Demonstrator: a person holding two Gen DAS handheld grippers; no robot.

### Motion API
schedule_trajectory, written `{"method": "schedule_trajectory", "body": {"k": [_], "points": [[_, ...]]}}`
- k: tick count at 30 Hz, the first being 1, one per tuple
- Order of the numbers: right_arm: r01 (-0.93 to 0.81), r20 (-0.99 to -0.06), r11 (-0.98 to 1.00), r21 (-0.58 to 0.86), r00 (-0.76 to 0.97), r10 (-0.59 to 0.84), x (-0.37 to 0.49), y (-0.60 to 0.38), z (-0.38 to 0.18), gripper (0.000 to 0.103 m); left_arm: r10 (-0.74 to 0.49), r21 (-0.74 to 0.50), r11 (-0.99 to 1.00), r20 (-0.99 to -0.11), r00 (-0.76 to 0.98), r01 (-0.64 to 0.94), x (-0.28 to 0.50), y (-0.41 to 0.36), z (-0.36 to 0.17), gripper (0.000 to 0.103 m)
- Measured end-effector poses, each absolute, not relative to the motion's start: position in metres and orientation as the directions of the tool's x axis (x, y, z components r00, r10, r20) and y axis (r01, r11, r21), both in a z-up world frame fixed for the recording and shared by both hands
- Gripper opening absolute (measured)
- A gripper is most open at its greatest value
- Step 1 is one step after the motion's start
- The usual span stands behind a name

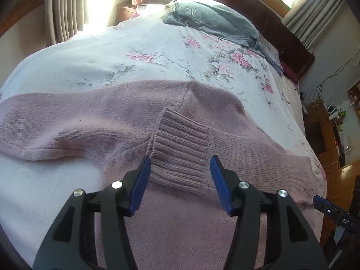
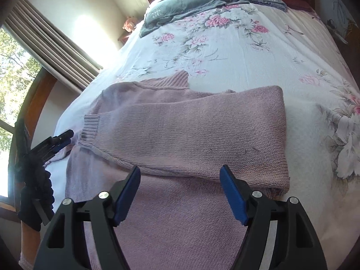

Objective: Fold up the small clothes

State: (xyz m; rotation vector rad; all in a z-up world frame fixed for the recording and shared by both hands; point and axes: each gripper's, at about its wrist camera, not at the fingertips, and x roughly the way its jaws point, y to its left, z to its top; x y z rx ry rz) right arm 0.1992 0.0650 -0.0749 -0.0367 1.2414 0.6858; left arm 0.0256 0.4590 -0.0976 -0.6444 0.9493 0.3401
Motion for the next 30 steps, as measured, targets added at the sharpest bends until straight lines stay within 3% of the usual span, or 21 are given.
{"method": "schedule_trajectory", "body": {"k": [10, 14, 23, 30], "points": [[-0.540, -0.871, 0.764, 0.353, 0.109, 0.480, 0.158, 0.115, -0.086, 0.079, 0.208, -0.269, 0.465, -0.893, 0.400, -0.843, -0.160, 0.632, -0.130, 0.061], [-0.507, -0.887, 0.783, 0.360, 0.075, 0.456, 0.156, 0.129, -0.109, 0.079, 0.185, -0.388, 0.308, -0.871, 0.455, -0.869, -0.214, 0.681, -0.152, 0.058], [-0.485, -0.911, 0.818, 0.311, 0.094, 0.402, 0.149, 0.136, -0.118, 0.080, 0.207, -0.582, 0.171, -0.768, 0.607, -0.795, -0.227, 0.741, -0.167, 0.058], [-0.465, -0.921, 0.840, 0.280, 0.117, 0.372, 0.140, 0.126, -0.114, 0.079, 0.243, -0.589, 0.152, -0.756, 0.608, -0.793, -0.217, 0.769, -0.175, 0.057]]}}
